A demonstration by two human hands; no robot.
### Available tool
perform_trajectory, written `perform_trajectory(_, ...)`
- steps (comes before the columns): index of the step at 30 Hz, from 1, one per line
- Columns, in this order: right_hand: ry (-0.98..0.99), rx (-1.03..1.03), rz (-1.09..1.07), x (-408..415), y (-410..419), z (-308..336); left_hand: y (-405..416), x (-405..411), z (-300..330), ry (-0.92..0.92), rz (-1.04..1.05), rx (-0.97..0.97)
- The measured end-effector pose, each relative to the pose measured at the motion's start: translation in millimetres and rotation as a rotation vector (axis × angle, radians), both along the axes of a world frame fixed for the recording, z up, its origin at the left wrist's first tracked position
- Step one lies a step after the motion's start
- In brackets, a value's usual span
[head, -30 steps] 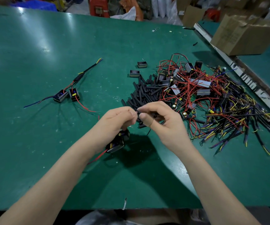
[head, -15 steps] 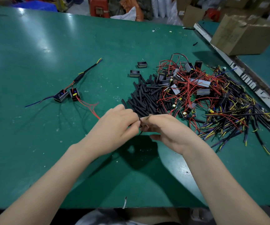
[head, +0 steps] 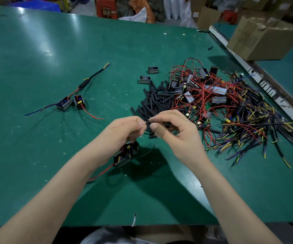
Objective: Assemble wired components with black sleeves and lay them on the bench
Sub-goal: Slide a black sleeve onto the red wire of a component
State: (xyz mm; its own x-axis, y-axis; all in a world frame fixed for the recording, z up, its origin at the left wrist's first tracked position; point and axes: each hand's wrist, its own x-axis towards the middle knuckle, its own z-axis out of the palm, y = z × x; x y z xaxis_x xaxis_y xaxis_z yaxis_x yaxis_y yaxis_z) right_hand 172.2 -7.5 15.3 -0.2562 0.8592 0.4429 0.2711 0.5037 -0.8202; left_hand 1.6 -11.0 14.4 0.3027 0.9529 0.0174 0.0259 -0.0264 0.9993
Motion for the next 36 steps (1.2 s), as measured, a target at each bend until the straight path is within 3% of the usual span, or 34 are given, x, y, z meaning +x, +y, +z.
perform_trajectory(7, -0.073, -0.055, 0.002, -3, 2, 1, 0, -1, 2, 0.06, -0.043, 0.006)
perform_trajectory(9, -0.052, -0.281, -0.015, -3, 4, 3, 0, -2, 1, 0.357, -0.028, 0.294)
perform_trajectory(11, -0.022, -0.591, -0.014, -5, 7, 6, 0, -5, -2, 0.857, 0.008, 0.739)
perform_trajectory(13, -0.104, -0.781, -0.005, -4, 9, 7, -1, -3, -3, 1.046, 0.04, 0.924)
perform_trajectory(15, -0.098, -0.827, 0.006, -3, 10, 7, -3, 0, -3, 1.017, 0.031, 0.842)
perform_trajectory(17, 0.0, -0.775, 0.023, -2, 10, 5, -2, -1, -5, 0.822, 0.037, 0.673)
perform_trajectory(20, 0.13, -0.568, 0.037, -1, 7, 3, 2, -4, -7, 0.585, 0.126, 0.443)
perform_trajectory(23, 0.099, -0.344, 0.042, 2, 6, -1, 3, -6, -4, 0.416, 0.105, 0.245)
perform_trajectory(30, -0.008, -0.042, 0.035, -1, 7, -2, 0, 1, 7, 0.146, -0.015, 0.118)
perform_trajectory(33, -0.061, -0.104, 0.018, -2, 8, -2, -1, 1, 10, 0.147, -0.035, 0.098)
perform_trajectory(36, -0.029, -0.453, 0.072, -3, 10, 1, 0, -4, 8, 0.466, -0.023, 0.324)
